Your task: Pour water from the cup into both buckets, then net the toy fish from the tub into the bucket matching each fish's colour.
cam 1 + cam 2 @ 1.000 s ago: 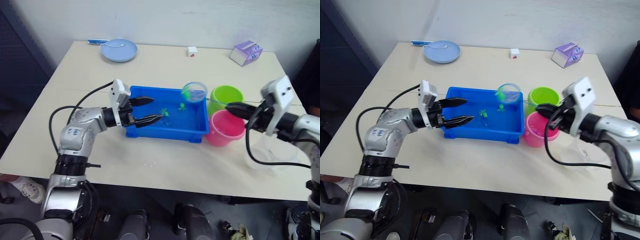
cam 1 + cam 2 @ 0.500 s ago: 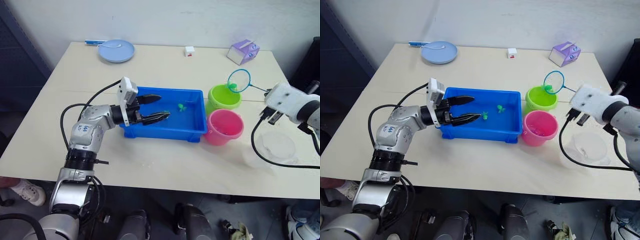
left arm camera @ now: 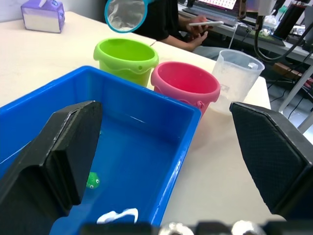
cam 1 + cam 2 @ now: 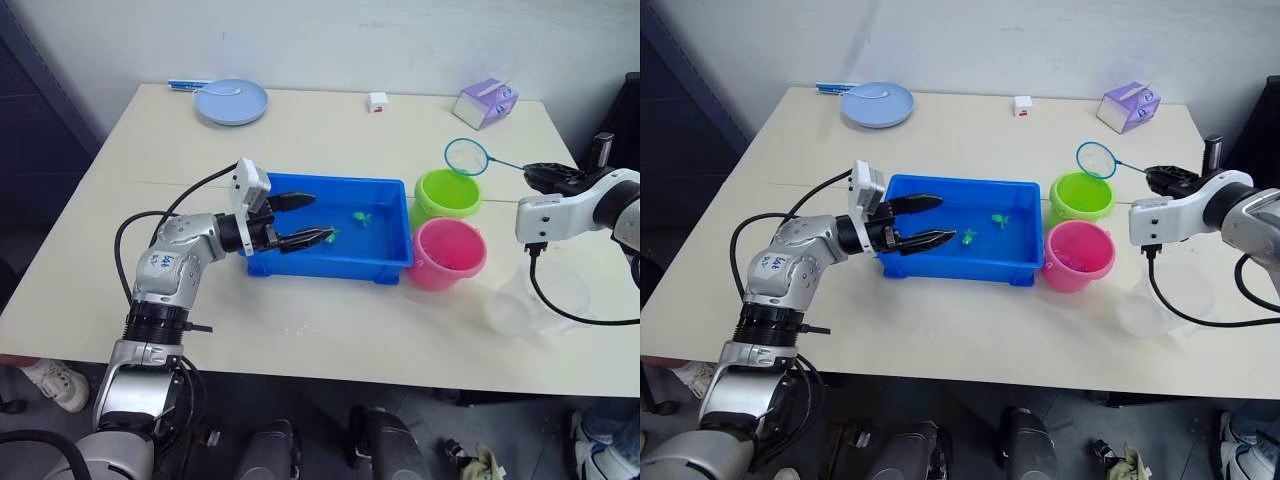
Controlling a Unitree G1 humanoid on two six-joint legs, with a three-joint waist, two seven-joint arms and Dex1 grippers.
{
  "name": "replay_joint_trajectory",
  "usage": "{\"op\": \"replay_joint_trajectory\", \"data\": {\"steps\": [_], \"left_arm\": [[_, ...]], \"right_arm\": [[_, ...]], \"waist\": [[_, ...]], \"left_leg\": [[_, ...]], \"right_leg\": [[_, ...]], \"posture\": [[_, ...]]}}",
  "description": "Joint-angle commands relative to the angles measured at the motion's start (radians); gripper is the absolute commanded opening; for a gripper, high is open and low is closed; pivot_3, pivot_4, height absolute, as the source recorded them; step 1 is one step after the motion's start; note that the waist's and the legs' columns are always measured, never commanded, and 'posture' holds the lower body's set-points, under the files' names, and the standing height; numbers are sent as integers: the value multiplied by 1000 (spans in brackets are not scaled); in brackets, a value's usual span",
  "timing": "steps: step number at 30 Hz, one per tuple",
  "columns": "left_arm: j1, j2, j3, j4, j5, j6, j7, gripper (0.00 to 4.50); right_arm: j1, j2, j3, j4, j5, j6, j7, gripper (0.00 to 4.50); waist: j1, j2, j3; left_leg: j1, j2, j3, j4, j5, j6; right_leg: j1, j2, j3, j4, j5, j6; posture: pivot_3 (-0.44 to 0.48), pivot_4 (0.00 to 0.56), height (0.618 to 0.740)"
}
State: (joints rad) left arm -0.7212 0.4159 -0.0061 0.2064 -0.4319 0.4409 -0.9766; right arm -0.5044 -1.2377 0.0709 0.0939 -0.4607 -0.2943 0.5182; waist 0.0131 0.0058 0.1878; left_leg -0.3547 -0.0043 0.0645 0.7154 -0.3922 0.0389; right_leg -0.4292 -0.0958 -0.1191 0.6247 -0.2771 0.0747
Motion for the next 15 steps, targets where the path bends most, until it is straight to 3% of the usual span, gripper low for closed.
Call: {"op": "replay_joint_trajectory", "data": {"steps": [1,4,6,15], "left_arm": [[3,16,15,-35,-4,-9,-3,4500],[25,48,20,-37,-2,8,-9,4500],[49,81,19,-35,5,13,-22,4500],[90,129,24,-75,13,14,1,4500]], "right_arm": [[11,65,-90,-56,136,118,63,800],[-9,279,-211,-226,489,590,135,800],[-8,365,-247,-335,677,863,183,800],[-74,595,-352,-466,1063,1559,93,800]], "waist": [[1,0,0],[-3,0,0],[-9,1,0],[2,1,0]], "left_leg": [[0,0,0,0,0,0],[0,1,0,1,0,0],[0,1,-1,1,0,0],[-1,-1,-4,1,0,0]], "right_leg": [[0,0,-1,0,0,0],[0,0,-1,0,0,0],[0,1,-1,1,0,0],[0,-1,-2,1,0,0]], "posture": [[0,150,739],[0,150,739],[0,150,739],[0,150,739]]}}
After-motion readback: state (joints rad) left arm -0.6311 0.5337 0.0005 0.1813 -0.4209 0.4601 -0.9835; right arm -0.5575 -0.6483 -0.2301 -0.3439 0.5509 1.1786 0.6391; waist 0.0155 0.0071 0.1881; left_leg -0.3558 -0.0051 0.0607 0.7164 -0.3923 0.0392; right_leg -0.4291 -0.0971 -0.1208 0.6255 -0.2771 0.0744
